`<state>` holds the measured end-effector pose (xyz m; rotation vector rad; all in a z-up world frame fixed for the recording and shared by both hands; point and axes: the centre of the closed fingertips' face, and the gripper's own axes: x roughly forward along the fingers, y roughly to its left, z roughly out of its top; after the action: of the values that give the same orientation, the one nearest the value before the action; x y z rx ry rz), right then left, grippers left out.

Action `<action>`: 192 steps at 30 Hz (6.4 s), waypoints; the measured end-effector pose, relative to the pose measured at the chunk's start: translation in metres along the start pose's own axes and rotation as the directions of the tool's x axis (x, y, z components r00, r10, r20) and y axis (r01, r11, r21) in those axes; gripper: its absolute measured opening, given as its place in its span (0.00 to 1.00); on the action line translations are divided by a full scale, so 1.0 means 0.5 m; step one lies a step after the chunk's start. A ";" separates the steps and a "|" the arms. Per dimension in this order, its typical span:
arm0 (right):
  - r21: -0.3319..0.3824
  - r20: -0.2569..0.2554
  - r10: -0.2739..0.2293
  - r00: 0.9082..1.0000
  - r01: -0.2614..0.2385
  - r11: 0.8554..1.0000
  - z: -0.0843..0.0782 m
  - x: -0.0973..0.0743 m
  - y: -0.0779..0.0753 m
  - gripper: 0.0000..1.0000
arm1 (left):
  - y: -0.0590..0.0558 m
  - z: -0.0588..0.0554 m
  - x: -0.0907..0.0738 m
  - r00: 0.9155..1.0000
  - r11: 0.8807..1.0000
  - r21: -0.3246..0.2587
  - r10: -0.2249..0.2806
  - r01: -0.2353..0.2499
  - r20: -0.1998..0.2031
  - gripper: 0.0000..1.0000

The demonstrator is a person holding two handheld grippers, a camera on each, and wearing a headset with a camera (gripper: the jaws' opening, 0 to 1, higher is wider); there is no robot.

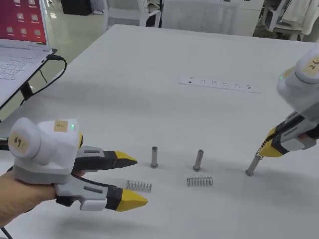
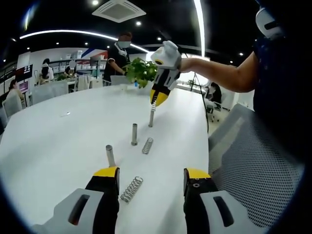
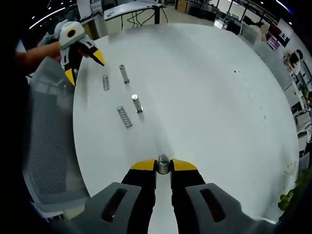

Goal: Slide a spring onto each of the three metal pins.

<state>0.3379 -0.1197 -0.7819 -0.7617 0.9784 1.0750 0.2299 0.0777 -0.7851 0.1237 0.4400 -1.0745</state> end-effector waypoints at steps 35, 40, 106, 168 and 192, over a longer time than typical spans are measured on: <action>0.037 -0.075 0.035 0.997 -0.032 0.999 -0.040 0.084 0.007 0.09 | 0.001 -0.001 0.001 1.000 1.000 -0.006 0.002 -0.002 -0.002 0.45; 0.048 -0.081 0.044 0.996 -0.041 0.998 -0.047 0.092 0.012 0.09 | 0.001 -0.002 0.000 1.000 1.000 -0.008 0.001 -0.001 -0.002 0.45; 0.050 -0.075 0.035 0.997 -0.031 0.998 -0.085 0.088 0.046 0.27 | -0.001 -0.001 0.001 1.000 1.000 -0.012 -0.002 0.002 0.002 0.45; -0.139 0.016 0.118 0.993 -0.115 0.984 0.079 0.135 0.151 0.24 | -0.002 0.002 -0.003 1.000 1.000 -0.004 0.006 -0.006 0.002 0.41; -0.168 -0.016 0.155 0.988 -0.155 0.974 0.080 0.187 0.154 0.18 | -0.001 -0.001 -0.002 1.000 1.000 -0.014 0.002 -0.002 -0.004 0.38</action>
<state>0.2906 -0.0271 -0.8558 -0.8348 0.9701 1.3054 0.2290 0.0782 -0.7850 0.1139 0.4509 -1.0696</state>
